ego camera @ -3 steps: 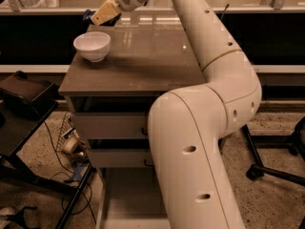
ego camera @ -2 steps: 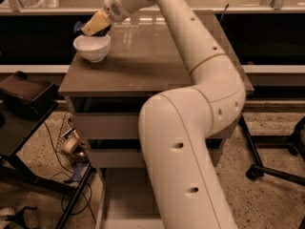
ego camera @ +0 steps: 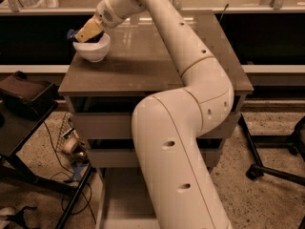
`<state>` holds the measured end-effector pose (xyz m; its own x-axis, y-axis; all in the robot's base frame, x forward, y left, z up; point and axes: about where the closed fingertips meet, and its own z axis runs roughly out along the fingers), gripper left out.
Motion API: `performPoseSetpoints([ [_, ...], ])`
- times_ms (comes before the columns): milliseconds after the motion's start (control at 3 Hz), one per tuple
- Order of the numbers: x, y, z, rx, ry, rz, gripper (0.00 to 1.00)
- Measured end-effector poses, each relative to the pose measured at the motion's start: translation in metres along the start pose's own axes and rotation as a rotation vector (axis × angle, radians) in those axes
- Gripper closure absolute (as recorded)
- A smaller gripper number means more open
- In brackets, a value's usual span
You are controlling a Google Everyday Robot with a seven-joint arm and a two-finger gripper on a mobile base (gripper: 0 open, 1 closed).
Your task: Place rxbar blueberry into white bowl
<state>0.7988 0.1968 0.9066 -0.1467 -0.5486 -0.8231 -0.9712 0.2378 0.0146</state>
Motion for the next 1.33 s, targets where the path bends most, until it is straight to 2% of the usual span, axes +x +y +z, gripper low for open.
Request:
performPoseSetpoints([
  [667,0.002,0.003,0.011,-0.014,0.006,0.002,0.22],
  [1000,0.003,0.004,0.017,-0.020,0.009,0.004,0.00],
  [1333,0.003,0.004,0.017,-0.021,0.009,0.004,0.00],
])
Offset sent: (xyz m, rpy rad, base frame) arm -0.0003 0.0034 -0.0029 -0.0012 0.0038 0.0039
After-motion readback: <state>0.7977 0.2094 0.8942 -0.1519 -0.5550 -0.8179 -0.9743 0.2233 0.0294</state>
